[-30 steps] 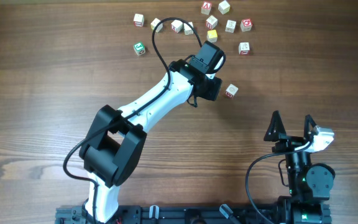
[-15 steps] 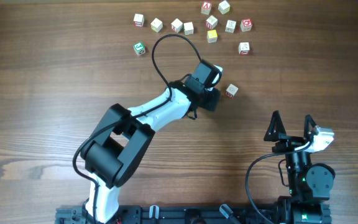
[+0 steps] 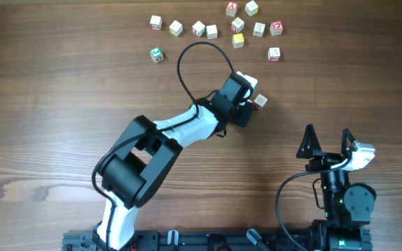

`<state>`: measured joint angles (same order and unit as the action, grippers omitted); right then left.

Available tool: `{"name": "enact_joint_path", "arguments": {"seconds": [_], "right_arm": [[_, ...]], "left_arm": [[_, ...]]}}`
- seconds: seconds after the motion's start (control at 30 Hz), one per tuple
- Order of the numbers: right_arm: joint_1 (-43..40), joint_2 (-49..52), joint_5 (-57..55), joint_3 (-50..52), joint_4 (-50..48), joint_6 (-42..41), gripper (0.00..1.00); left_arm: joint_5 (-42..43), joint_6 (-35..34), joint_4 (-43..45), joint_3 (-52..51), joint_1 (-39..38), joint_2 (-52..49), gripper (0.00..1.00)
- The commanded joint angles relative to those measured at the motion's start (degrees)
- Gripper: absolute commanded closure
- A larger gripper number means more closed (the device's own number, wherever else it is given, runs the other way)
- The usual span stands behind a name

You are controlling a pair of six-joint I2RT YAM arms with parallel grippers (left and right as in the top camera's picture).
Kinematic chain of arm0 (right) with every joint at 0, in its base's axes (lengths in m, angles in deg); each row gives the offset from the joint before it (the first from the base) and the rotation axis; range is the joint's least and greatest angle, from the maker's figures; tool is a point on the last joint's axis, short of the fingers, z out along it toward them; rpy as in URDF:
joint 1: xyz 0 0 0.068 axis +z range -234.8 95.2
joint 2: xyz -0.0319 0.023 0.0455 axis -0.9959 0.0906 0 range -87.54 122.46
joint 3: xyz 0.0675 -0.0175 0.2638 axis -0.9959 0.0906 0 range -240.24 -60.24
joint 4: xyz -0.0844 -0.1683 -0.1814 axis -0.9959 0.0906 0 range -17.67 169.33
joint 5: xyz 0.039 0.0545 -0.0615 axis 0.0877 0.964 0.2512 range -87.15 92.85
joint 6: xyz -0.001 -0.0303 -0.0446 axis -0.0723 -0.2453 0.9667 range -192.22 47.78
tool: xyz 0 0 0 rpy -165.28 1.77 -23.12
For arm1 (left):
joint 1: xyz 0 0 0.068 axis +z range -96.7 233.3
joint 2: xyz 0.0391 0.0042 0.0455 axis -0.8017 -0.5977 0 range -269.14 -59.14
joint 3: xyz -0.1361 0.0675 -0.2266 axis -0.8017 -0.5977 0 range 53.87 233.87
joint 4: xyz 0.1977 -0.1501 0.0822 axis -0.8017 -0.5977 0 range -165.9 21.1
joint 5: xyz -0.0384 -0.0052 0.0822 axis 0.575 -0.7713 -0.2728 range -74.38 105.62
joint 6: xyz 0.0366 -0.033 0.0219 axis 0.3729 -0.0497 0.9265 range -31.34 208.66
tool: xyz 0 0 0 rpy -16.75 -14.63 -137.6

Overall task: Form a circle
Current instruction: 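Place the bird block beside the 'O' block with the left gripper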

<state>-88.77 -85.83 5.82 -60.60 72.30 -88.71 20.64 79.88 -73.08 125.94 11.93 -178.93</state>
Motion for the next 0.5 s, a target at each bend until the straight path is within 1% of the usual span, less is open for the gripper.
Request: {"name": "enact_joint_path", "arguments": {"seconds": [0.0,0.07,0.13,0.3,0.43,0.47], "right_arm": [[-0.24,0.0,-0.31,0.07,-0.11,-0.2,0.0],[-0.24,0.0,-0.31,0.07,-0.11,-0.2,0.0],[-0.24,0.0,-0.33,0.07,-0.11,-0.17,0.0],[-0.24,0.0,-0.31,0.07,-0.11,-0.17,0.0],[-0.24,0.0,-0.33,0.07,-0.11,-0.2,0.0],[-0.24,0.0,-0.31,0.07,-0.11,-0.2,0.0]], "left_arm": [[-0.61,1.11,-0.48,-0.61,-0.04,-2.64,0.69],[-0.87,1.11,-0.59,-0.61,-0.04,-2.64,0.68],[-2.4,1.09,-0.94,-0.61,-0.04,-2.64,0.64],[-3.37,1.11,-1.44,-0.61,-0.04,-2.64,0.59],[-3.37,1.11,-1.14,-0.61,-0.04,-2.62,0.5],[-3.34,1.09,-1.11,-0.61,-0.04,-2.62,0.46]]}}
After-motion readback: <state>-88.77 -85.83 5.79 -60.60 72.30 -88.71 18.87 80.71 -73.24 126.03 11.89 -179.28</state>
